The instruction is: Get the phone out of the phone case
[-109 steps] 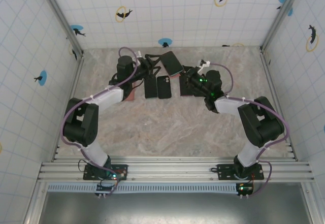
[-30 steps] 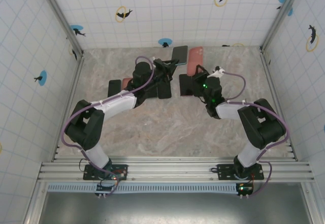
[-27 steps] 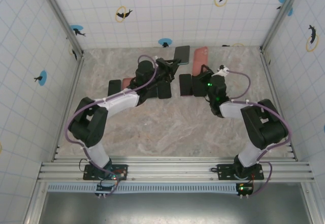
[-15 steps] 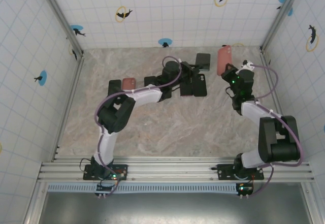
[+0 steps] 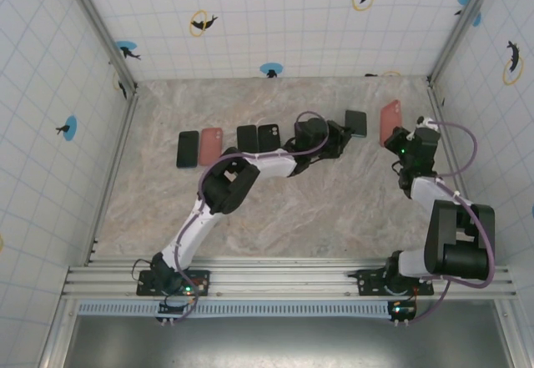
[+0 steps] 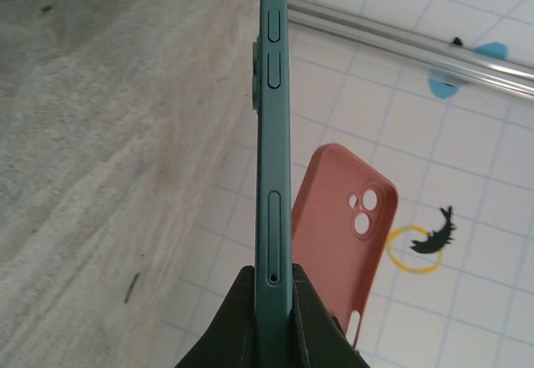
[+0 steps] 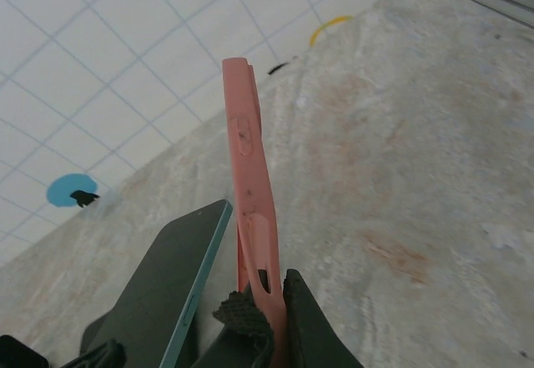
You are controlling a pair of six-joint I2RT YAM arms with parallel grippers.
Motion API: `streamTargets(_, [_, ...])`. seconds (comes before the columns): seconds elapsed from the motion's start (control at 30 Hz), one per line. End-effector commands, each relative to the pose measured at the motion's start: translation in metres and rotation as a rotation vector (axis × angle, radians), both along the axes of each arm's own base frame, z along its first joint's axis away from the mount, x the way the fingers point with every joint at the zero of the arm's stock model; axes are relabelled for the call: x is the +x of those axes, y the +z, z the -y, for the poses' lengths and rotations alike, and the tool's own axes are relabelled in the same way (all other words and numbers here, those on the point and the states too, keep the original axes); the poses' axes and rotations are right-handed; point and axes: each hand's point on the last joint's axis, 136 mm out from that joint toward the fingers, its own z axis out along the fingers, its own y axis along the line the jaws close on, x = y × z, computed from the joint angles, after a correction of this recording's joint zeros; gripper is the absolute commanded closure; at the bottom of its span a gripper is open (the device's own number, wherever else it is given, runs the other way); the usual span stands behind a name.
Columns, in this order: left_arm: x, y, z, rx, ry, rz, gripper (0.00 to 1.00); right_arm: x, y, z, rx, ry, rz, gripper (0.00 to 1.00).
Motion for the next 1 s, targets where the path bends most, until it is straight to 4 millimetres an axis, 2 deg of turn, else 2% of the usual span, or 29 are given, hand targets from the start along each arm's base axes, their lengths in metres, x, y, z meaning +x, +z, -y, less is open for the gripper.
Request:
streamTargets(0.0, [0.003, 0.014, 0.016, -0.032, 0.017, 0.037, 1.0, -0.008, 0.0, 0.005, -0.016, 0.001, 0.01, 1.0])
streamTargets(0.17, [-0.003, -0.007, 0.024, 0.018, 0.031, -0.003, 1.0, -0.012, -0.007, 0.011, 0.0, -0.008, -0.005, 1.0])
streamTargets(0.27, [-0.007, -0.023, 0.021, 0.079, 0.068, -0.046, 1.0, -0.014, -0.012, 0.013, 0.018, -0.01, -0.015, 1.0])
streamTargets(0.43, [0.003, -0.028, 0.029, 0.076, 0.106, -0.047, 1.0, -0.014, -0.017, 0.011, 0.044, -0.001, -0.016, 1.0])
streamTargets(0.73, [0.01, -0.046, 0.029, 0.091, 0.157, -0.082, 0.98, -0.015, -0.03, 0.009, 0.076, 0.022, -0.043, 1.0])
streamTargets(0.97, [0.005, -0.053, 0.032, 0.095, 0.136, -0.109, 0.81, -0.015, -0.04, 0.012, 0.094, 0.027, -0.063, 1.0])
